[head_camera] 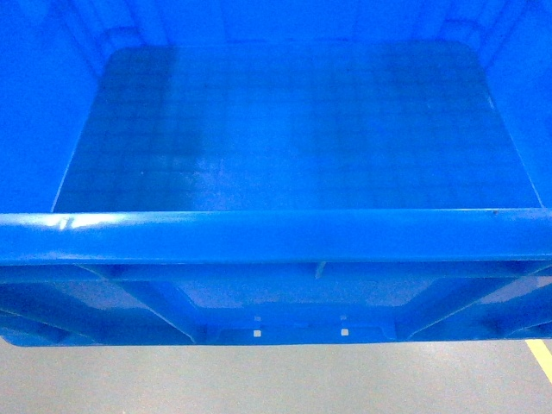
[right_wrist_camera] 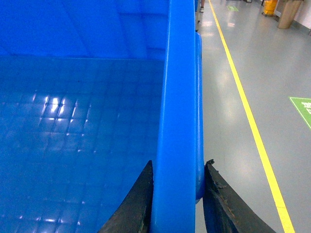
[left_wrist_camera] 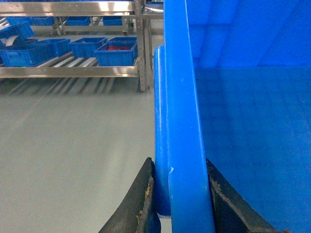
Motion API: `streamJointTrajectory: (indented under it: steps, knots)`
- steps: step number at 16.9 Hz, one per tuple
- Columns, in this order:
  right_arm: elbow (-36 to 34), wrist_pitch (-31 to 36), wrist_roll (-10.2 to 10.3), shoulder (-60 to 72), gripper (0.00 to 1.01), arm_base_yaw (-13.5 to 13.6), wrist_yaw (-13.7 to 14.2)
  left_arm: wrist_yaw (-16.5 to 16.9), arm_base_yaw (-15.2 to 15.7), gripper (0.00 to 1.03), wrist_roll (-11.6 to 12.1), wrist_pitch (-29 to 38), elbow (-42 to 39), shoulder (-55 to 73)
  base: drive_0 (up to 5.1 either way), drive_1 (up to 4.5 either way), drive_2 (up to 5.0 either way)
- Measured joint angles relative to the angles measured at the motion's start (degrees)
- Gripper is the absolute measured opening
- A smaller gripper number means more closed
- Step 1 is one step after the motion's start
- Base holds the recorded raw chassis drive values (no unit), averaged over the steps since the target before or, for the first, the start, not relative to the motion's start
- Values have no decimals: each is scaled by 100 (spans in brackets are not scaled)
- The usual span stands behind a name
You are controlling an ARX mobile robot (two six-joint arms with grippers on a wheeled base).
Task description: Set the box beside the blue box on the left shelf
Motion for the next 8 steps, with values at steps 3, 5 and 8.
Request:
streamJointTrajectory:
  steps: [3, 5, 8]
  knots:
    - [0, 0, -7, 4, 21, 0, 0, 0, 0, 20, -2, -2, 0, 0, -9, 405, -422]
    - [0, -2, -9, 0, 21, 0, 4, 0, 0, 20, -2, -13, 0, 0, -12, 402, -426]
    - [0, -9, -7, 2, 21, 0, 2, 2, 0, 20, 0, -2, 0, 4, -11, 402, -425]
